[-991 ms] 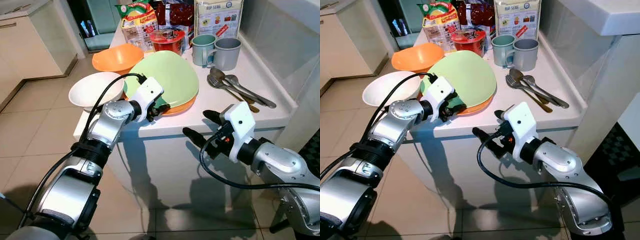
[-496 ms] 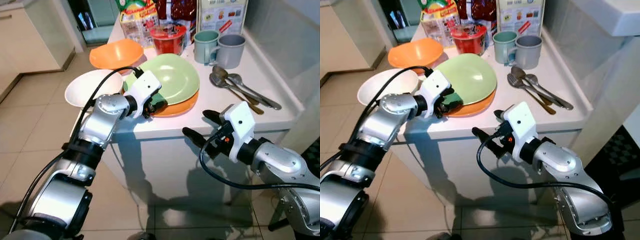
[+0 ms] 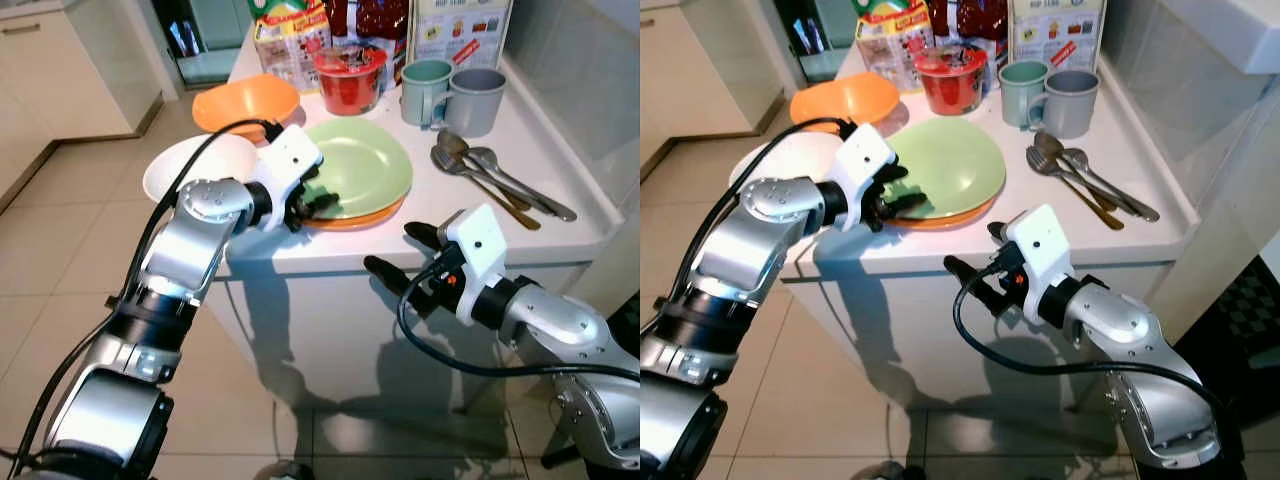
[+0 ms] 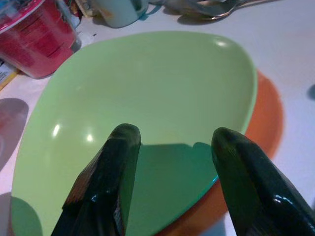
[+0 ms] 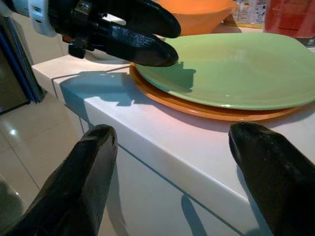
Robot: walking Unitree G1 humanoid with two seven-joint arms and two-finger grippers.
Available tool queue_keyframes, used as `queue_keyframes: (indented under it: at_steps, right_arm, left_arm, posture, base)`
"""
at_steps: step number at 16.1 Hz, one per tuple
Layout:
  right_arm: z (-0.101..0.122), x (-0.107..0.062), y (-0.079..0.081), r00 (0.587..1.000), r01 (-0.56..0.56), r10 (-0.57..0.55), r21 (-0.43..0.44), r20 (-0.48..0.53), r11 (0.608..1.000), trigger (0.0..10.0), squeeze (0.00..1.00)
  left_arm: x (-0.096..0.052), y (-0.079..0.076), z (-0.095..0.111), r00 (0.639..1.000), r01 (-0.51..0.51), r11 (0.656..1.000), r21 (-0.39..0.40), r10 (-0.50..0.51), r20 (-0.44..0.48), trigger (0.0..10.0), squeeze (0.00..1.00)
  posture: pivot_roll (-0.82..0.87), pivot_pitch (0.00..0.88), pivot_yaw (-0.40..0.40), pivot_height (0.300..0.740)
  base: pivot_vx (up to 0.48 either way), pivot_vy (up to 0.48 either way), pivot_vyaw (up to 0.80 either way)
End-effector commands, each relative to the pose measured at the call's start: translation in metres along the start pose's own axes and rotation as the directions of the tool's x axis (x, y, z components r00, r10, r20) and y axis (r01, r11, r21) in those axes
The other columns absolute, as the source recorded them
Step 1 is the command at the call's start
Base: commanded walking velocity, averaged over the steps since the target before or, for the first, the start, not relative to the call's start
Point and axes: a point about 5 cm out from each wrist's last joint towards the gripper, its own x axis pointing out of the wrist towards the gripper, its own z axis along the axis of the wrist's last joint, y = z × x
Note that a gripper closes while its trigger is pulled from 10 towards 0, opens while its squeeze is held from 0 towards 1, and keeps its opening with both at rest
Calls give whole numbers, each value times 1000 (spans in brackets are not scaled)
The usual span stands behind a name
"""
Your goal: Setting the table
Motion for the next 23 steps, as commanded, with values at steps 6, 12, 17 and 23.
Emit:
queue_keyframes:
  at_steps: [6, 12, 17, 23]
  right_arm:
    - [3, 5, 2, 1000, -22, 22, -7, 19, 1000, 10000, 0]
    - [2, 2, 1, 1000, -14, 14, -7, 12, 1000, 10000, 0]
    - [3, 3, 1, 1000, -16, 16, -8, 11, 1000, 10000, 0]
    - [4, 1, 4, 1000, -18, 18, -4, 14, 1000, 10000, 0]
  left_arm:
    - [1, -2, -51, 989, -4, 999, -37, -1, -151, 10000, 0]
    - [9, -1, -67, 981, -11, 1000, -18, 7, -195, 10000, 0]
    - [11, 2, -70, 979, -3, 1000, 7, 5, -205, 10000, 0]
    - [27, -8, -87, 966, 18, 1000, 9, -15, -257, 10000, 0]
  posture:
    - [35, 37, 134, 740]
    - [25, 47, 133, 740]
    - [31, 50, 133, 740]
    - [15, 65, 138, 740]
  base:
    - [0, 0, 0]
    - [0, 0, 0]
    - [0, 0, 0]
    - [0, 0, 0]
